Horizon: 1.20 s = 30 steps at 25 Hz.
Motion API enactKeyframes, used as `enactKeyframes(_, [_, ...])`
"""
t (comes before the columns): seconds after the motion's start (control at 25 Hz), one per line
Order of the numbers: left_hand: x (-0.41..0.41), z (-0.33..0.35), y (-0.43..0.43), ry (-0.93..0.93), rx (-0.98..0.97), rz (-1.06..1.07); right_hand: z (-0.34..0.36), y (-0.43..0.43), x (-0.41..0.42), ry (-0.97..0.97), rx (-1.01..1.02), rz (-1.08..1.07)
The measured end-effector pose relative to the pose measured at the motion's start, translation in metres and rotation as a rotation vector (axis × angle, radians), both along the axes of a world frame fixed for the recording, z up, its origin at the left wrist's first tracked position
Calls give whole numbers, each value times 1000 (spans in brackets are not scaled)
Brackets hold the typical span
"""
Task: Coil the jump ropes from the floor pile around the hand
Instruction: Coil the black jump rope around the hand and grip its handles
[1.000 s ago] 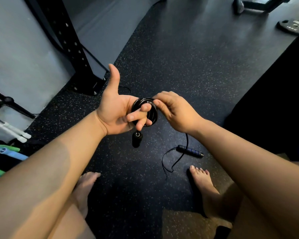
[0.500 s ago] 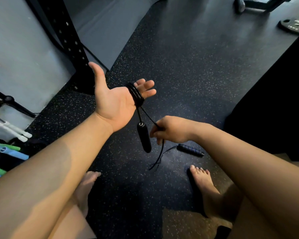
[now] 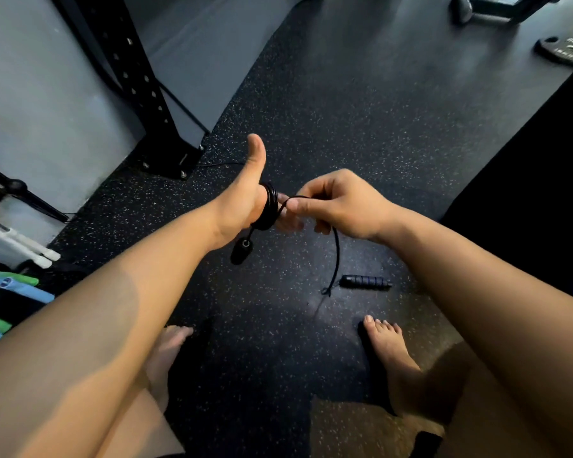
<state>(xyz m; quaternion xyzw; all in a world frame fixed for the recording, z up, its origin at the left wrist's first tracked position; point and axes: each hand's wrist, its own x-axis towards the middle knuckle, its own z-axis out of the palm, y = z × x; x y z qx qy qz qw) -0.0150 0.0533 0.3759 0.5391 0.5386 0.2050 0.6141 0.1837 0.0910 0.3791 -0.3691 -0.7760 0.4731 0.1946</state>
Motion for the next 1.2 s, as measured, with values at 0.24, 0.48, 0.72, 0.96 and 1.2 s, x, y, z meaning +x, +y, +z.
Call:
enactKeyframes(0.24, [3, 22, -15, -219, -221, -160, 3, 4, 10, 33, 220, -46])
enactKeyframes(0.48, [1, 37, -21, -609, -181, 29, -13, 1, 7, 23, 395, -112])
enactKeyframes(0.72, [-7, 40, -17, -958, -37, 343, -41, -5, -2, -213, -92, 72])
enactKeyframes(0.96, [-12, 35, -3, -966, 219, 690, -33, -8, -2, -361, -159, 210])
enactKeyframes(1.2, [-6, 7, 7, -99, 97, 517, -5, -7, -6, -154, 59, 91])
